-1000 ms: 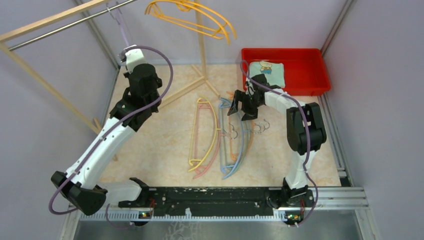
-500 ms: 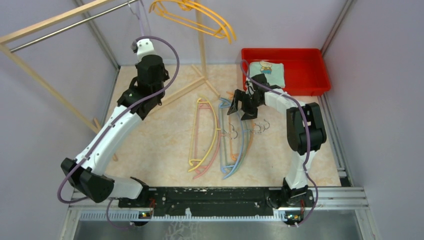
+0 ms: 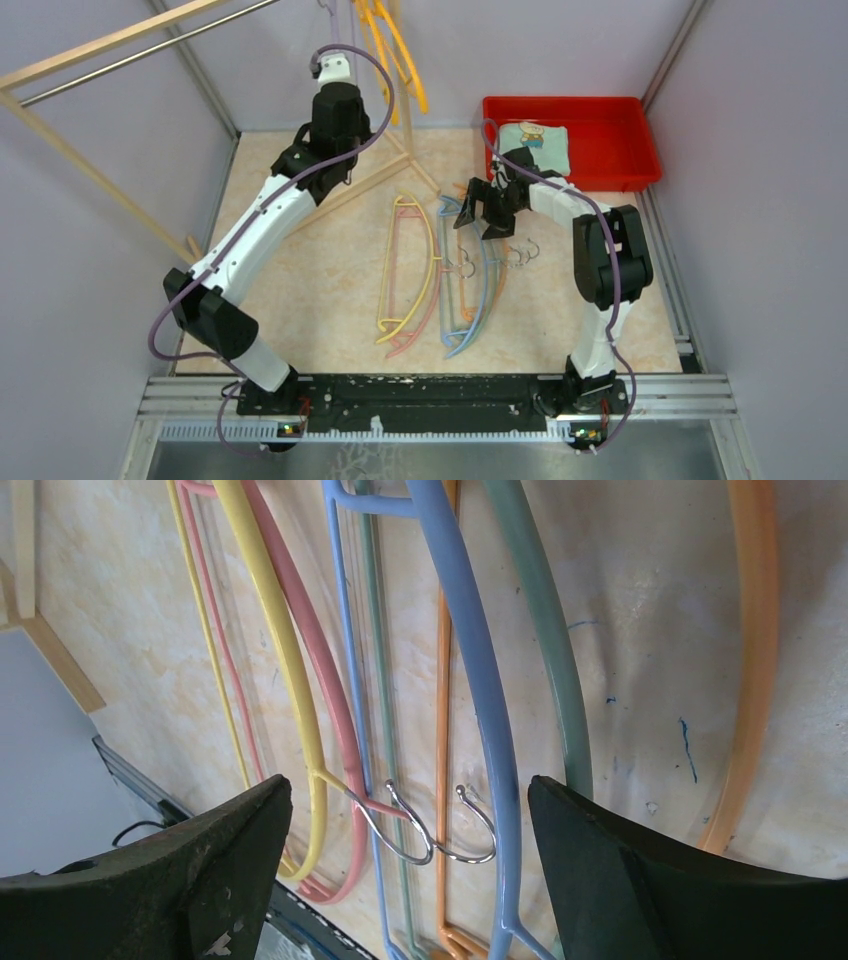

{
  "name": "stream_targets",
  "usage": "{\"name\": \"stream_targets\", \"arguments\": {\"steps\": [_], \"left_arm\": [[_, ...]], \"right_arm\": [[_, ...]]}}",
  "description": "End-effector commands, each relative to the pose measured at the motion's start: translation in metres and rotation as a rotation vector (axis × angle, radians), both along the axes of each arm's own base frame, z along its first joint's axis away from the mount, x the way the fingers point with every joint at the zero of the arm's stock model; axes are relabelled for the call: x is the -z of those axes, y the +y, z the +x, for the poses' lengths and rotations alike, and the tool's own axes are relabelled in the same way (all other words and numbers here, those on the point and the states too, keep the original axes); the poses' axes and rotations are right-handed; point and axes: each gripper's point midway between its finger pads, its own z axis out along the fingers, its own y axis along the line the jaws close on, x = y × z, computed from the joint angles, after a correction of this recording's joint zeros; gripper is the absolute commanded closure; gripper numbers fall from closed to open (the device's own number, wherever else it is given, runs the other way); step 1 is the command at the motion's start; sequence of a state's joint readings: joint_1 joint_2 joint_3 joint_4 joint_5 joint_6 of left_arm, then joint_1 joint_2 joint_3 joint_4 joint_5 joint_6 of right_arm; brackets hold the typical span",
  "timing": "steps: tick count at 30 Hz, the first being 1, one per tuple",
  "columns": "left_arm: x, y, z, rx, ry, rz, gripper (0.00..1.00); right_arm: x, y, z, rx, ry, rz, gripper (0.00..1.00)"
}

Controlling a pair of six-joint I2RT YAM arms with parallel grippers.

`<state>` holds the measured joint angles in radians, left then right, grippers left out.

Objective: Organize the hangers

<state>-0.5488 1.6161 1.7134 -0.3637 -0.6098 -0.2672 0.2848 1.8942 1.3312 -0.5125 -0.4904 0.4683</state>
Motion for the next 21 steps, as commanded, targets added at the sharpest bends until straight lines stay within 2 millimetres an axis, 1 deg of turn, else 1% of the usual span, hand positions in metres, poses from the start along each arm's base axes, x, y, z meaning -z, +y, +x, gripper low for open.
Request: {"name": "stream_targets", "arguments": {"steps": [1,3,4,8,10,12,14,19,21], "left_arm": [[-0.006,-0.013,-0.008,0.087,-0.007,-0.027,0.68],[-0.013,-0.013,-0.013,0.108,-0.031,-0.034,0.55],[-0.017,-0.012,-0.015,0.113,-0.038,-0.037,0.44],[-0.028,-0.014,-0.027,0.167,-0.066,-0.048,0.26],[-0.034,-0.015,-0.034,0.2,-0.079,-0.051,0.14],[-0.039,-0.014,-0.042,0.226,-0.091,-0.056,0.06],[-0.042,-0.015,-0.051,0.264,-0.104,-0.058,0.01],[-0.052,-0.021,-0.08,0.391,-0.151,-0.085,0.0],[-0.051,-0.025,-0.092,0.446,-0.167,-0.096,0.0]], "right_arm": [[-0.014,0.002,0.011,-0.006,-0.068,0.014,0.11],[-0.015,0.001,0.011,-0.006,-0.073,0.011,0.11],[-0.015,0.001,0.01,-0.007,-0.072,0.009,0.11],[-0.017,0.002,0.012,-0.009,-0.079,0.01,0.11],[-0.019,0.002,0.013,-0.013,-0.082,0.01,0.11],[-0.022,0.002,0.014,-0.016,-0.088,0.008,0.11],[-0.024,0.002,0.013,-0.02,-0.092,0.004,0.11],[-0.029,-0.001,0.01,-0.026,-0.105,-0.012,0.11],[-0.03,-0.002,0.008,-0.029,-0.11,-0.022,0.11]]}}
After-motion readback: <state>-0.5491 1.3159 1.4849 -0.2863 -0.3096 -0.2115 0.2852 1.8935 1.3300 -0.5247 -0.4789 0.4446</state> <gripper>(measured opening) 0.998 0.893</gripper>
